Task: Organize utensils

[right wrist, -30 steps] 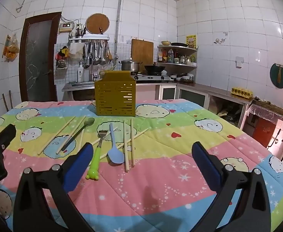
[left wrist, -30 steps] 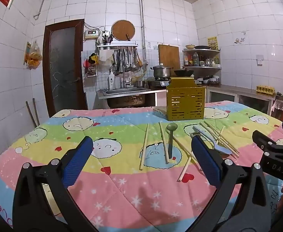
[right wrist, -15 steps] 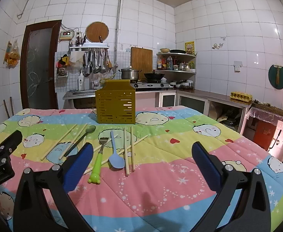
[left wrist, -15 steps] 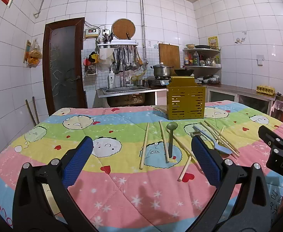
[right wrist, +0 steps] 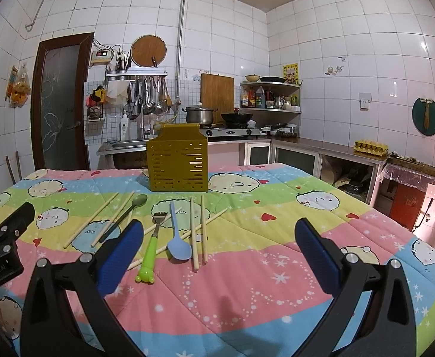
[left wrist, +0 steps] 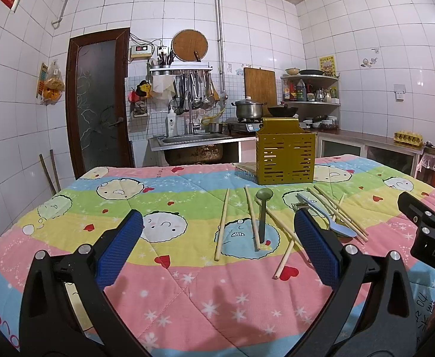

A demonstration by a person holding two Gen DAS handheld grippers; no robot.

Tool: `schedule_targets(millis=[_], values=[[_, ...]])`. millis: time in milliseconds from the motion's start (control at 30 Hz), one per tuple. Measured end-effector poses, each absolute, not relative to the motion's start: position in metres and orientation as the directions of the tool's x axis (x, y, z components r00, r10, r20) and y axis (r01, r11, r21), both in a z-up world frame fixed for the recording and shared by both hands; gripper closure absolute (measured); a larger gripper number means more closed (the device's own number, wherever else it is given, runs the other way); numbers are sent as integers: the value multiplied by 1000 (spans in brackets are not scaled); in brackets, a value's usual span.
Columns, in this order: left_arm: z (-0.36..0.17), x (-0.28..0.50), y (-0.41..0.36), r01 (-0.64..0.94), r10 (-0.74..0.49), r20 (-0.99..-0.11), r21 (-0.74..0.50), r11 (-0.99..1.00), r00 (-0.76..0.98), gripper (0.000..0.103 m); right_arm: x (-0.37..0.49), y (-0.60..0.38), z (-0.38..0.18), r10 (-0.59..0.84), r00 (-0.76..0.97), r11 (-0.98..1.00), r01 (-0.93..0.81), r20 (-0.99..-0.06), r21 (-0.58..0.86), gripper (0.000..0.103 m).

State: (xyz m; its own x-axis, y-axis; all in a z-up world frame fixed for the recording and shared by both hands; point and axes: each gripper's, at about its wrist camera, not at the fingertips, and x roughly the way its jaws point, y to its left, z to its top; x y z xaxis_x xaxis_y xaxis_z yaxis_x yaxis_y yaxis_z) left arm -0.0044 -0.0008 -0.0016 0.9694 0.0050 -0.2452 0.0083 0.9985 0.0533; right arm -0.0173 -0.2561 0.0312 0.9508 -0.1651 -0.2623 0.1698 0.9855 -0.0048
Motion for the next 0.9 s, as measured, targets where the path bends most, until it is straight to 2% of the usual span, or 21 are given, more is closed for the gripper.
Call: schedule_targets(millis=[900], values=[[0,-6,-2,9,5,-243,56,998,970,5,-18,-256,32,-166,952,985,171,-258,-3,4]])
